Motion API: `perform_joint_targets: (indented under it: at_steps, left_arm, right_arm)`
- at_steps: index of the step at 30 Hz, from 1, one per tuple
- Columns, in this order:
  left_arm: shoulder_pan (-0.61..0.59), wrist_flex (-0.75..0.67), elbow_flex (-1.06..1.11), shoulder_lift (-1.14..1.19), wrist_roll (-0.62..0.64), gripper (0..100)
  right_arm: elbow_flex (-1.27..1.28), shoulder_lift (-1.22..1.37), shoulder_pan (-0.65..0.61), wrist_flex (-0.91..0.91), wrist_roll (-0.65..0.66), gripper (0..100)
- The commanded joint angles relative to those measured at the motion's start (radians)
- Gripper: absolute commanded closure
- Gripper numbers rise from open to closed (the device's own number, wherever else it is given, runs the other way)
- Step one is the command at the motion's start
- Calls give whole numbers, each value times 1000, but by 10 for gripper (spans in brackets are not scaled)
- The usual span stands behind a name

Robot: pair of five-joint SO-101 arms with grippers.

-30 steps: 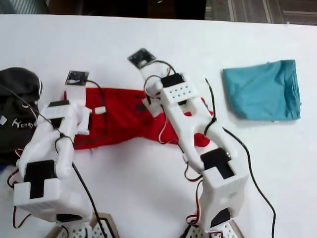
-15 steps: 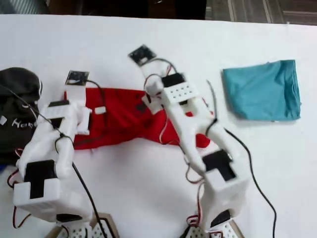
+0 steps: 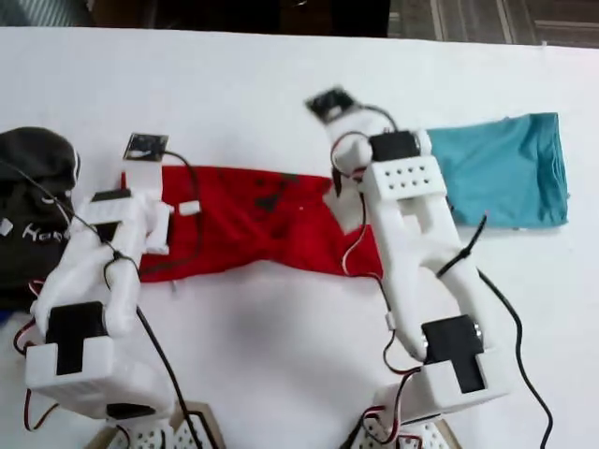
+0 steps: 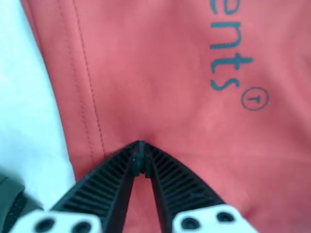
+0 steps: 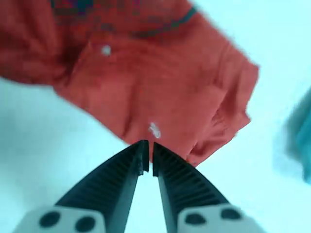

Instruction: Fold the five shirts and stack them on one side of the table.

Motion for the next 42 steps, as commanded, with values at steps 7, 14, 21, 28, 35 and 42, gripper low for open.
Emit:
perform_joint_targets:
  at_steps: [7,14,21,28,35,42]
  left_arm:
    - [-8,-21,2,-28,6,973]
    - [-8,-21,2,-28,6,973]
    - [-8,-21,2,-28,6,973]
    - [-8,-21,2,-28,6,973]
    - [-8,-21,2,-28,6,973]
    - [-8,-21,2,-28,6,973]
  right_arm:
    - [377,-54,104,-338,80,977]
    - [454,-56,186,-337,207,977]
    - [394,-81,170,-269,222,977]
    - [207,-234,25,-170,106,977]
    - [186,-113,-160,-374,-23,977]
    - [184,124,-182,-544,-21,977]
